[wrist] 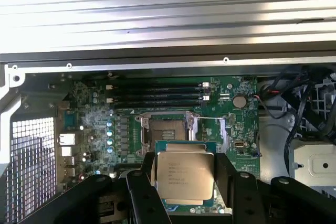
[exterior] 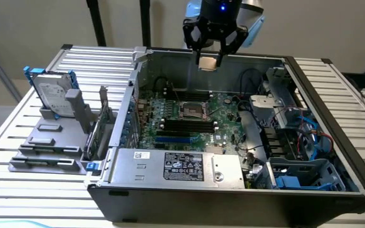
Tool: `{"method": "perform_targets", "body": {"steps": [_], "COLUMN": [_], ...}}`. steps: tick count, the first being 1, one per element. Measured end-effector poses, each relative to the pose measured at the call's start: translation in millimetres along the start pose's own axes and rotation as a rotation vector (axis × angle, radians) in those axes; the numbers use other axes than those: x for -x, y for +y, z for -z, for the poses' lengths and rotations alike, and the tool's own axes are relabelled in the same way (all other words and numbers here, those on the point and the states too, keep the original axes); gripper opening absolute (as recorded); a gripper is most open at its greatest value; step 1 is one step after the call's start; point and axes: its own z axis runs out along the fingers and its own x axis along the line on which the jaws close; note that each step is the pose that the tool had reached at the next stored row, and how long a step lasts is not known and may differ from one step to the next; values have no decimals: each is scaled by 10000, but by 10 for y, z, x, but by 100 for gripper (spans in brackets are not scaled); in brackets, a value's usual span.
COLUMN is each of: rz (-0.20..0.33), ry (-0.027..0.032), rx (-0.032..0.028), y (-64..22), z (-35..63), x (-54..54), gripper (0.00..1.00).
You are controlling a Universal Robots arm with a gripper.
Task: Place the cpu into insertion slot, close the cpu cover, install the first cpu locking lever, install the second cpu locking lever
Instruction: 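Place the cpu into insertion slot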
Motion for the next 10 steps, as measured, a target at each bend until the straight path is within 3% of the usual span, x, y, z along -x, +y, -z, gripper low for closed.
{"method": "perform_targets", "body": {"steps": [10], "rz": [-1397], "ry": [-25], "rx": [21], "y": [0], "z": [0], "x": [0], "gripper": [55]}}
